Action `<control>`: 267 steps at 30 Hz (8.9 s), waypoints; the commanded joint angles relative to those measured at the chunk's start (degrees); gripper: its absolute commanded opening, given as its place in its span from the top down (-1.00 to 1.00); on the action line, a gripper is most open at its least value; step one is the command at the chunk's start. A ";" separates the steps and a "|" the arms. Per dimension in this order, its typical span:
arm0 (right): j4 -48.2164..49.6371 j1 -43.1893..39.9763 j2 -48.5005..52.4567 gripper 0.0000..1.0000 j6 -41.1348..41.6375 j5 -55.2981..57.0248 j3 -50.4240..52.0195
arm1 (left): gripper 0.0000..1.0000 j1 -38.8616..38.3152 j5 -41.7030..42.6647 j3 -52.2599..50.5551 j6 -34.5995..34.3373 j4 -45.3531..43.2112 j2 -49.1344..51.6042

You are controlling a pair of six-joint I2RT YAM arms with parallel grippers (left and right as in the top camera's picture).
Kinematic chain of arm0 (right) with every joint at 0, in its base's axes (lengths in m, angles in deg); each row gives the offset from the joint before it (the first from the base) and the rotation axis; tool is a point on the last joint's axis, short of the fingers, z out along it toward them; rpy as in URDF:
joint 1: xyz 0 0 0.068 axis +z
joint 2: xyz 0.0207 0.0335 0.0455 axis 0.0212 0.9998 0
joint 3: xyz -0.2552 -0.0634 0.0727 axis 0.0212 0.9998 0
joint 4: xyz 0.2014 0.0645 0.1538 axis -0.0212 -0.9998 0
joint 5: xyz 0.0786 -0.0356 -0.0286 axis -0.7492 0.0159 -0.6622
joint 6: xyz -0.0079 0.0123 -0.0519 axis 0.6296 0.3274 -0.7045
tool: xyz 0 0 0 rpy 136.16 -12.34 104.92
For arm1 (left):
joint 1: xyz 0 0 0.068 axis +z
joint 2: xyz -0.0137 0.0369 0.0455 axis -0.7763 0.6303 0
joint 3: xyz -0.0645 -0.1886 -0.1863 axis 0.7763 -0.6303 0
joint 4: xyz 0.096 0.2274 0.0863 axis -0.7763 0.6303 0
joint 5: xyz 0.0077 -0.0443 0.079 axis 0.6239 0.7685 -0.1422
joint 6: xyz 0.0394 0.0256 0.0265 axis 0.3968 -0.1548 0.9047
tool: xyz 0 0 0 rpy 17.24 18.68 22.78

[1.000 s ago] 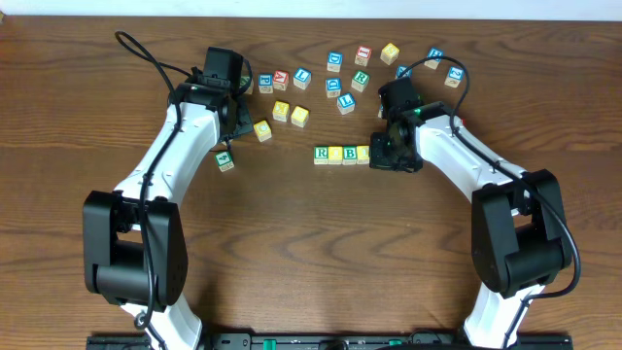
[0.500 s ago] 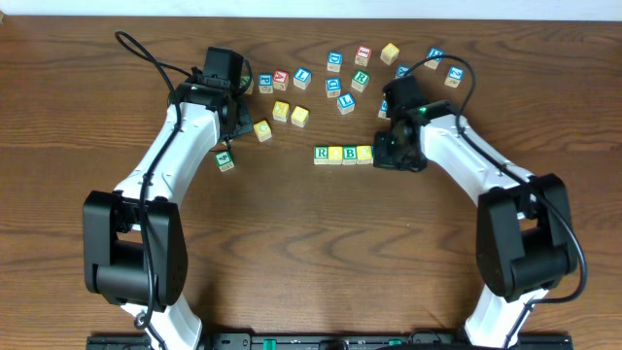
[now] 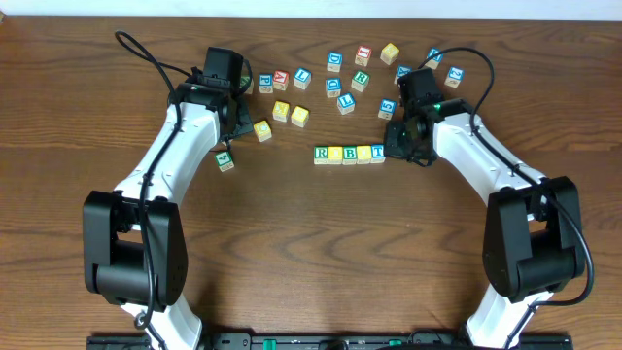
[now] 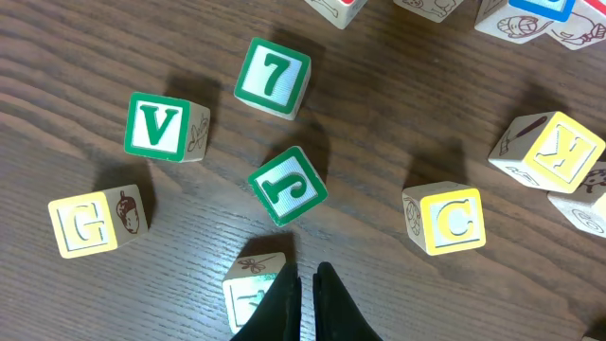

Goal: Spell out ROBOT

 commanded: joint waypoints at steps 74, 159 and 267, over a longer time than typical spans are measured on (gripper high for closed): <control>-6.49 -5.99 -43.06 -0.88 -9.27 -4.83 7.87 | -0.93 0.24 -0.79 1.88 7.43 8.50 -37.86; 36.02 -12.83 -110.03 -0.99 -17.14 -0.09 76.13 | -0.96 0.24 -0.76 1.75 7.43 9.20 -39.85; 36.02 -12.85 -110.03 -0.99 -17.16 -0.09 76.13 | -0.96 18.51 12.83 -80.74 35.69 -35.04 -106.60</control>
